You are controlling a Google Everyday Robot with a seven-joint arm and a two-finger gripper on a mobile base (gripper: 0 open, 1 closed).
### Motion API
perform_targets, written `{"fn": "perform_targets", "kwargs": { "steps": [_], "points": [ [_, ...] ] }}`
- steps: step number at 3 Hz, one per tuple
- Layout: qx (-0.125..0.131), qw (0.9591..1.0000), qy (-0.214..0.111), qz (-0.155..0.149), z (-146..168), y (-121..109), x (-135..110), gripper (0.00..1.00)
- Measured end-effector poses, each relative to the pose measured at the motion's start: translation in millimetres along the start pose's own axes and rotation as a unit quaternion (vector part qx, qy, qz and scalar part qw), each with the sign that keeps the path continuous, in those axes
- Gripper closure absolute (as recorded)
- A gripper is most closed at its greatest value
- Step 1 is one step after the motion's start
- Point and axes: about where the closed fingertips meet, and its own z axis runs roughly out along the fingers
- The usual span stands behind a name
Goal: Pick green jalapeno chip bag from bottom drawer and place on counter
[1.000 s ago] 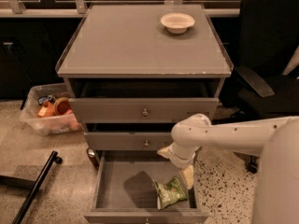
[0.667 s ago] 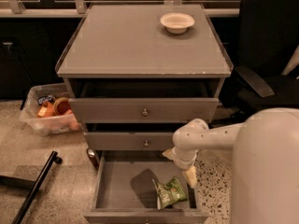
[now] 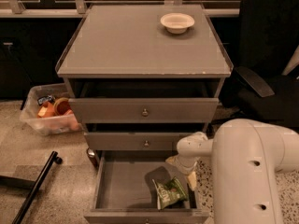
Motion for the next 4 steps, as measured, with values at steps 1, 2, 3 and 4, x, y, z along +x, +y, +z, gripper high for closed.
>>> {"fn": "perform_targets", "kwargs": {
  "steps": [1, 2, 3, 4],
  "points": [
    [0.002, 0.9992, -0.040, 0.001, 44, 3, 7, 0.00],
    [-0.003, 0.9948, -0.097, 0.029, 78, 7, 7, 0.00],
    [-0.006, 0.9883, -0.138, 0.065, 101, 3, 9, 0.00],
    [0.000, 0.9821, -0.161, 0.098, 116, 2, 8, 0.00]
  ]
}}
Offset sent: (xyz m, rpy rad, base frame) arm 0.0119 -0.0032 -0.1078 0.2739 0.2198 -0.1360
